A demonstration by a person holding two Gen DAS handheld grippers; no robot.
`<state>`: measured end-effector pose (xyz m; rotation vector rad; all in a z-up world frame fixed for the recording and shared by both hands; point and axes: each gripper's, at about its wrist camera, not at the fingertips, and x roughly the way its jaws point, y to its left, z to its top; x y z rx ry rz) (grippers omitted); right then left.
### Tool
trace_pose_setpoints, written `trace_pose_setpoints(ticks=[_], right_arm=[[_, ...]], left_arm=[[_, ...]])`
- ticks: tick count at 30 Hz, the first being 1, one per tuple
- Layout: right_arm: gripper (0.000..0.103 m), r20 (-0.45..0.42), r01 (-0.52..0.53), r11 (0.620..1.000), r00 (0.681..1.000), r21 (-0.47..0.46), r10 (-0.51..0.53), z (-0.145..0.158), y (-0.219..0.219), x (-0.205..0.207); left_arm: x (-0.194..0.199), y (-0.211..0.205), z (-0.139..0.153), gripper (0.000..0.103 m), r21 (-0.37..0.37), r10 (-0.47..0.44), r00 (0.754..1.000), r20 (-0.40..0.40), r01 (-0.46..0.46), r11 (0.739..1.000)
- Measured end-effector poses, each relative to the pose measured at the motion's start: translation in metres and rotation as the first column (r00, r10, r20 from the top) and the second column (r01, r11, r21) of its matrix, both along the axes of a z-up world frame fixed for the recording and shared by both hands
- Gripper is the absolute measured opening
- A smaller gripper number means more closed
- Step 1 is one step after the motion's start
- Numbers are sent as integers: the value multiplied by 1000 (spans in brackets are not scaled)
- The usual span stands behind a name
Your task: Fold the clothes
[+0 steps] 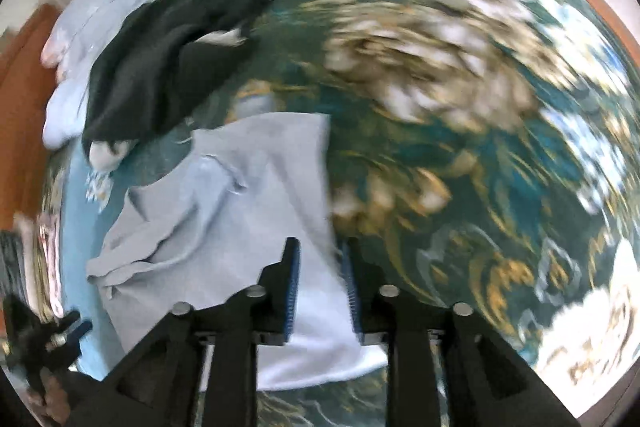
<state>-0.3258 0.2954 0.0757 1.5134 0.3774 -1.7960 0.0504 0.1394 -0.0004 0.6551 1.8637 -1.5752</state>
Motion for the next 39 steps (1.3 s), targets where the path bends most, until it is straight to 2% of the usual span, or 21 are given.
trace_pose_setpoints(ticks=[3,7,10,12,13,14,19,25,28,32,36,39], right_arm=[[28,-32,-82,996,996,20,82,-4,-27,9],[31,-74,-167,984,983,61,171,-16,-62,16],[31,-102,-217,971,969,97,227,-25,-81,20],[23,-107,-224,968,966,117,236,-29,-86,19],[5,-109,-225,966,965,126,239,-31,-89,18],[4,-108,-229,965,964,130,244,-31,-90,17],[4,-119,-283,951,947,126,298,-21,-104,14],[3,-208,-228,965,946,127,251,-3,-135,-11],[3,-187,-204,966,954,162,233,-14,-150,-23],[3,-189,-162,965,961,207,202,-31,-157,-29],[4,-239,-53,985,967,163,91,-22,-147,-42],[5,-158,19,996,987,92,-4,-14,-126,-56]], left_arm=[[-9,-16,-2,39,-1,9,1000,-10,-9,1000],[-21,-33,-10,39,11,-17,999,43,16,1000],[-29,-37,-20,37,42,-31,999,31,29,999],[-33,-39,-27,30,64,-33,999,20,32,997],[-34,-40,-30,20,65,-31,999,22,30,997],[-34,-41,-32,8,64,-29,999,26,27,998],[-32,-53,-31,4,50,-6,1000,-21,7,999],[-29,-90,-22,4,0,59,997,-42,-59,998],[-27,-102,-30,3,17,81,996,-39,-80,997],[-33,-89,-27,5,-51,10,1000,3,-10,999],[-39,-76,-24,6,-116,-58,997,49,63,991],[-44,-66,-22,15,-161,-106,991,87,119,980]])
